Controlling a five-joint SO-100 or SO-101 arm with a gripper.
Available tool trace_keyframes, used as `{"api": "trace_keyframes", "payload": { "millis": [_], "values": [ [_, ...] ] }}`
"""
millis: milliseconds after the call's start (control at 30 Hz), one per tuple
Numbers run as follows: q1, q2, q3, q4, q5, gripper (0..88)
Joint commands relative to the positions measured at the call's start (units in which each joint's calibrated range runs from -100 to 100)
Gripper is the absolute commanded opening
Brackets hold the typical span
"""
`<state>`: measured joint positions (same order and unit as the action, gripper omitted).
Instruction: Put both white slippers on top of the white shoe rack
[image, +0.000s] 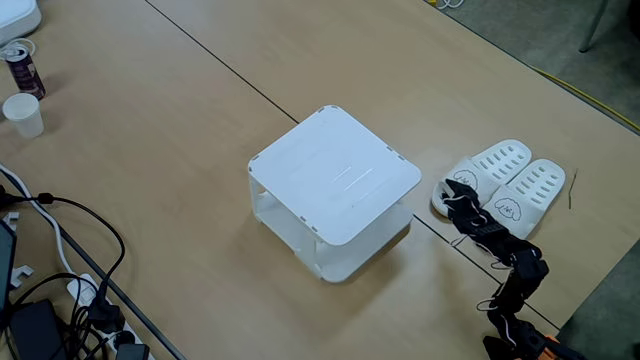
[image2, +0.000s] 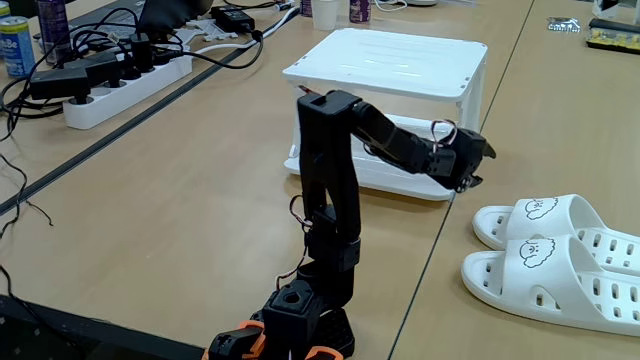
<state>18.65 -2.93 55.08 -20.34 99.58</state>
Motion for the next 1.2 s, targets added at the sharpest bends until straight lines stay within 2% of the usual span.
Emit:
{"api": "trace_keyframes", "payload": {
  "millis": [0,267,567,1167],
  "values": [
    [0.02,1.88,-3.70,-3.56,0.42,15.9],
    [0.43,11.89,-12.45,-8.13,0.42,15.9],
    [1.91,20.72,-19.67,-8.39,0.42,15.9],
    [15.56,25.35,-20.66,-8.39,0.42,15.8]
  ]
}}
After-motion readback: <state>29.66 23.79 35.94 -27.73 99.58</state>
